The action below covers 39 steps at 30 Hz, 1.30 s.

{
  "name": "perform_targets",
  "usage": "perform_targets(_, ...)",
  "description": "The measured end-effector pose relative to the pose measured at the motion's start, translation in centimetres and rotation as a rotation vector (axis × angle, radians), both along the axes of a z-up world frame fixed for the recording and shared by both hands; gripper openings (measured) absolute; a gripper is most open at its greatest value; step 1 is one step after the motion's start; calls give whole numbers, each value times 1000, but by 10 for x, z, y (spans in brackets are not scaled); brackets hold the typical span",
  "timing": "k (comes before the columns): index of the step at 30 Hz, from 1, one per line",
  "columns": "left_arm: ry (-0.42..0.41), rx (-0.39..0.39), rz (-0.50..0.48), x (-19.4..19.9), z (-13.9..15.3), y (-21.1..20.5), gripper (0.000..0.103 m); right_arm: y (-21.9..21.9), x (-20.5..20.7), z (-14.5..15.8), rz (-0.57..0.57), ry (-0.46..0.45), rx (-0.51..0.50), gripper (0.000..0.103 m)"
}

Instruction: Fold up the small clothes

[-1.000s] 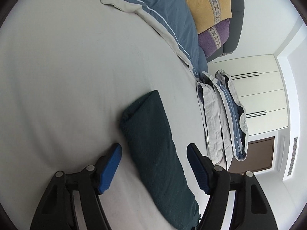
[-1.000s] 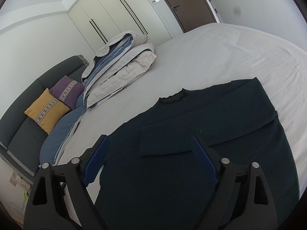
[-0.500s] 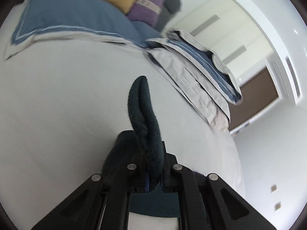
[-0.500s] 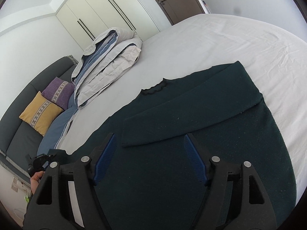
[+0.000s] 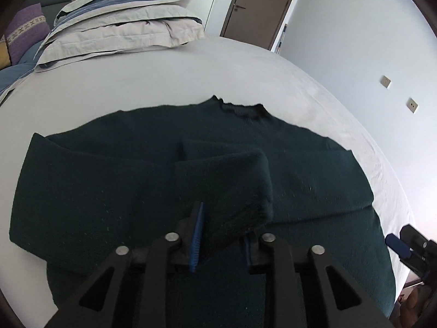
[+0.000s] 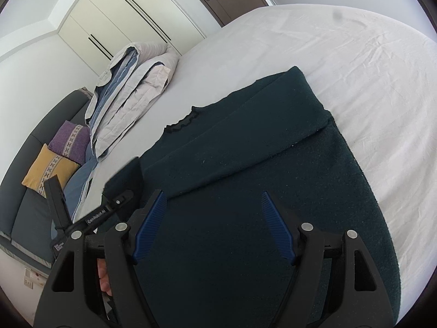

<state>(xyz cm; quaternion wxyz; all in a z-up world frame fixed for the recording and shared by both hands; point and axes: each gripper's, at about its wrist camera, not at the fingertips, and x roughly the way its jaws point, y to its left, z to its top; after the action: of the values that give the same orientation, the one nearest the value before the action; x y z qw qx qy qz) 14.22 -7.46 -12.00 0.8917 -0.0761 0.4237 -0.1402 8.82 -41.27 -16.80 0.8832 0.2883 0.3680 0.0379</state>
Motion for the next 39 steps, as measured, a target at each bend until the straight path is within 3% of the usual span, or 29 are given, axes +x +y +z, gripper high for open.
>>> perform_targets(1, 1, 5, 4, -5, -1, 0, 56, 0, 5, -2, 8, 10, -1, 71)
perform_targets(3, -15, -24, 6, -17, 5, 8, 69, 4, 18, -5, 29, 24, -7, 71)
perform_targets(6, -42, -66, -1, -34, 14, 28, 76, 20, 44, -7, 94, 31, 11, 71)
perform_targets(12, -40, -145, 53, -61, 16, 80, 77, 85, 108, -14, 247, 110, -5, 71)
perform_targets(19, -30, -209, 199, -78, 10, 152, 76, 133, 160, -42, 282, 241, -95, 72)
perform_targets(24, -31, -235, 255, -84, 6, 186, 76, 154, 164, -54, 264, 249, -151, 73)
perform_targets(26, -29, -243, 265, -87, 5, 193, 75, 159, 165, -53, 290, 237, -164, 63)
perform_targets(28, -29, -255, 273, -86, 5, 197, 75, 166, 165, -51, 312, 243, -217, 22)
perform_targets(30, -38, -261, 281, -85, 8, 202, 75, 166, 164, -44, 320, 231, -230, 12)
perform_targets(34, -62, -261, 295, -77, 16, 210, 75, 154, 160, -19, 311, 173, -250, 2)
perform_targets(39, -81, -253, 322, -59, 25, 220, 75, 115, 166, 6, 282, 152, -237, 1)
